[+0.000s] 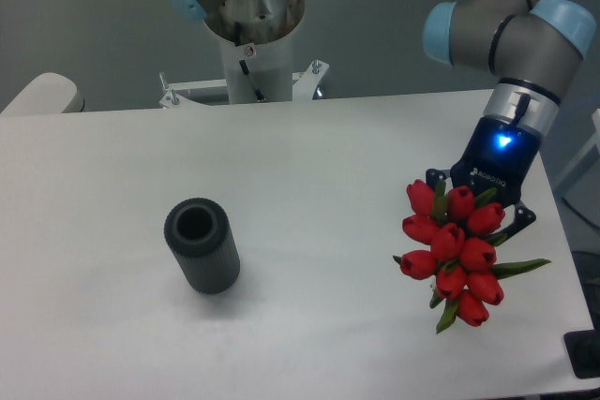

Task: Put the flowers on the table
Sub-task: 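Hold the red tulip bunch in the gripper and begin moving it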

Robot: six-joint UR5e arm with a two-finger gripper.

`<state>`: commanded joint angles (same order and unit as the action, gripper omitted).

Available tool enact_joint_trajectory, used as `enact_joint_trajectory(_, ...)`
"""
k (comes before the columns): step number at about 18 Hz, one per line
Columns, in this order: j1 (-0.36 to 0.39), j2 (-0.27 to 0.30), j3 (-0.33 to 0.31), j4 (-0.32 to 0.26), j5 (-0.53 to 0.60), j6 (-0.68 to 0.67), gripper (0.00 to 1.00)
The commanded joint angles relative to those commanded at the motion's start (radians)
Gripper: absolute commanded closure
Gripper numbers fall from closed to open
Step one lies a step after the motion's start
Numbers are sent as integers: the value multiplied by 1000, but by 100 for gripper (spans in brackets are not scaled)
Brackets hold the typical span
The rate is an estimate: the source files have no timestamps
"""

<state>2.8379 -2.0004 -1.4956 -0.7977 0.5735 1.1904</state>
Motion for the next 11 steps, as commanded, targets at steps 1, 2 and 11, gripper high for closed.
enact_joint_trajectory(1, 0, 2, -5, 2, 14, 3, 66)
enact_joint_trajectory(2, 0, 3, -3, 2, 16, 11, 66)
enact_joint_trajectory(11, -25, 35, -9, 0, 218, 67, 66)
